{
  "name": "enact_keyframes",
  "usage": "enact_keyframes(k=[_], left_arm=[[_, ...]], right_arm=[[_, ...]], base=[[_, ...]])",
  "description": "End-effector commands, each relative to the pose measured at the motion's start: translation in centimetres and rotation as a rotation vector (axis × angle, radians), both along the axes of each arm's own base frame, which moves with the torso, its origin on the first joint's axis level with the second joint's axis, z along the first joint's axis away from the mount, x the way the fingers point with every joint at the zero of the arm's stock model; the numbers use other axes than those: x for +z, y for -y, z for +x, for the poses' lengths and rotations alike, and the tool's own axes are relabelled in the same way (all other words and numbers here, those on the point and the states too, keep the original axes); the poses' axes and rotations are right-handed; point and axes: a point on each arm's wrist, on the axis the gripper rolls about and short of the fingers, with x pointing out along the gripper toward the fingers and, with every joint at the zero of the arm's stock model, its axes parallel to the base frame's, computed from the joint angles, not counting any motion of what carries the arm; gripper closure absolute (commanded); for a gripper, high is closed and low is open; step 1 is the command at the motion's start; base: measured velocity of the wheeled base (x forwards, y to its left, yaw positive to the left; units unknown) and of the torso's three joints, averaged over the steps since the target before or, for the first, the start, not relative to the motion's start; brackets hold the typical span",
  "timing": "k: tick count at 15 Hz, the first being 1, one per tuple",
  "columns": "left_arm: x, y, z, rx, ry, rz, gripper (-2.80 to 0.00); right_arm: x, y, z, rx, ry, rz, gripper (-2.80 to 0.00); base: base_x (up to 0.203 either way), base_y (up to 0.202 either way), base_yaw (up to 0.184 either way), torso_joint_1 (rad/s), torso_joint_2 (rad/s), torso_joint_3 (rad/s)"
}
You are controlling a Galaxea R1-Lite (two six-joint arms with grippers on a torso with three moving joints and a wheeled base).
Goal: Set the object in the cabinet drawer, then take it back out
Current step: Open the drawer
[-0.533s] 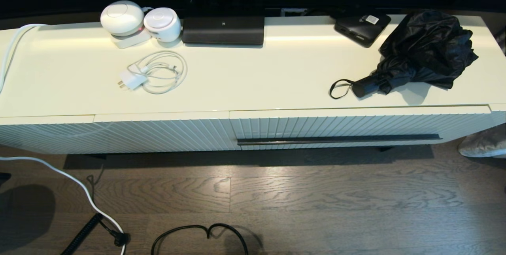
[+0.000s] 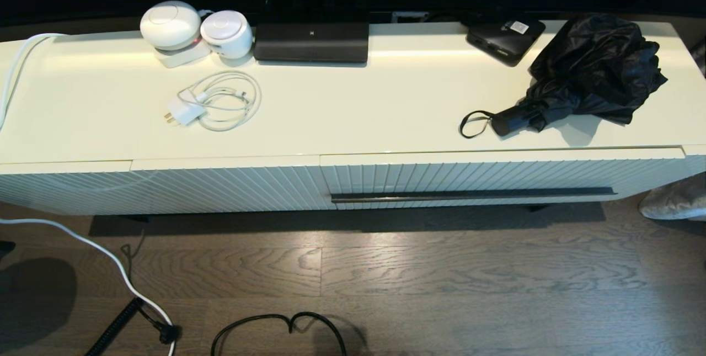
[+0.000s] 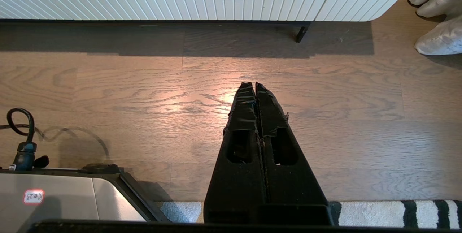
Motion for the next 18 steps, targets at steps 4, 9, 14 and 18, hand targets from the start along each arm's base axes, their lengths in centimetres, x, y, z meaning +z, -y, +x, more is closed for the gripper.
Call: enact_keyframes(k=[4,9,14,18], left_arm=[[0.0,0.0,0.0,0.001,0.003,0.0,0.0],[0.0,0.0,0.0,0.0,0.003,-0.001,0.0],[0.0,0.0,0.0,0.0,0.003,-0.001,0.0],[0.0,0.0,0.0,0.0,0.002,-0.001,0.0]], right_arm=[[0.0,0.0,0.0,0.001,-0.001,0.001,0.0],[-0.1,0.0,0.0,-0.018,-0.002,-0.009,0.0],[2.1,0.1,-0.7,-0.022,0.053,-0.034,0.0],[8.0,0.0,-1.1,0.023,0.004,-0.065,0.0]], base=[[0.0,0.0,0.0,0.0,0.0,0.0],[0.0,0.0,0.0,0.0,0.0,0.0],[0.0,0.0,0.0,0.0,0.0,0.0],[0.0,0.0,0.0,0.0,0.0,0.0]])
